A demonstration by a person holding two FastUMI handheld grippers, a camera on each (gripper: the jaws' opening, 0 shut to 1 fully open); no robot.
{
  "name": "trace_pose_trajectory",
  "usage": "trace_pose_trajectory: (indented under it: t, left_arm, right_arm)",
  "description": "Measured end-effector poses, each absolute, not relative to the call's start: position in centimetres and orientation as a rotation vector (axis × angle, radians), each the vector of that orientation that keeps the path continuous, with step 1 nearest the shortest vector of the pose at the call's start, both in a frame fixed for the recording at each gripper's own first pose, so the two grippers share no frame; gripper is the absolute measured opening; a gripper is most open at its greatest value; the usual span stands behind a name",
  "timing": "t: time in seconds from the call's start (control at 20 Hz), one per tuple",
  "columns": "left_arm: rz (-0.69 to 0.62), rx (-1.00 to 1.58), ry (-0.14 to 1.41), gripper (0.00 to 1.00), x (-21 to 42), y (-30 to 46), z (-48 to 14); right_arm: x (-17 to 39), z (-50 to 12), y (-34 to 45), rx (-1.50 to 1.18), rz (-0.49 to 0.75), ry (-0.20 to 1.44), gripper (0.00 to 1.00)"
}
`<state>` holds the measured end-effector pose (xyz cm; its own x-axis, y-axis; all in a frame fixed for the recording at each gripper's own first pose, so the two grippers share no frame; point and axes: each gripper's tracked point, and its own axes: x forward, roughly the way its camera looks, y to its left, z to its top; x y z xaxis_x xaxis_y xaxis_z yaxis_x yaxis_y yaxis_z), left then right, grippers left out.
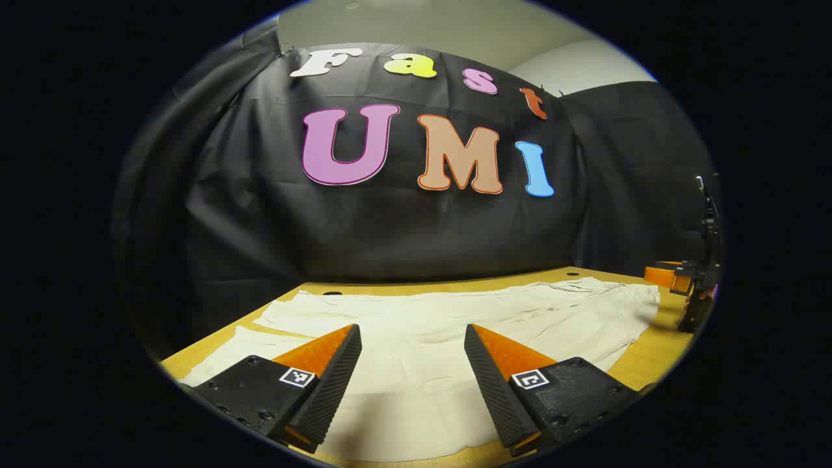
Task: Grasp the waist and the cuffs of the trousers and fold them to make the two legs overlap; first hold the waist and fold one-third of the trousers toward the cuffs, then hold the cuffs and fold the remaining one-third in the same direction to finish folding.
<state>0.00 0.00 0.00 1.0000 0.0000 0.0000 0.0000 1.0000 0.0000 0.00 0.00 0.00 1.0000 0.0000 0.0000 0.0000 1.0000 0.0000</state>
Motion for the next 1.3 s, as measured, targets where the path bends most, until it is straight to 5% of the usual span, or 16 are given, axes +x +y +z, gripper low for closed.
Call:
trace_pose_trajectory:
  t: [1.3]
  left_arm:
    - [-0.074, 0.011, -0.012, 0.93, 0.1, -1.3, 0.0]
  right_arm:
    - [0.1, -0.1, 0.6, 0.000, 0.028, 0.001, 0.98]
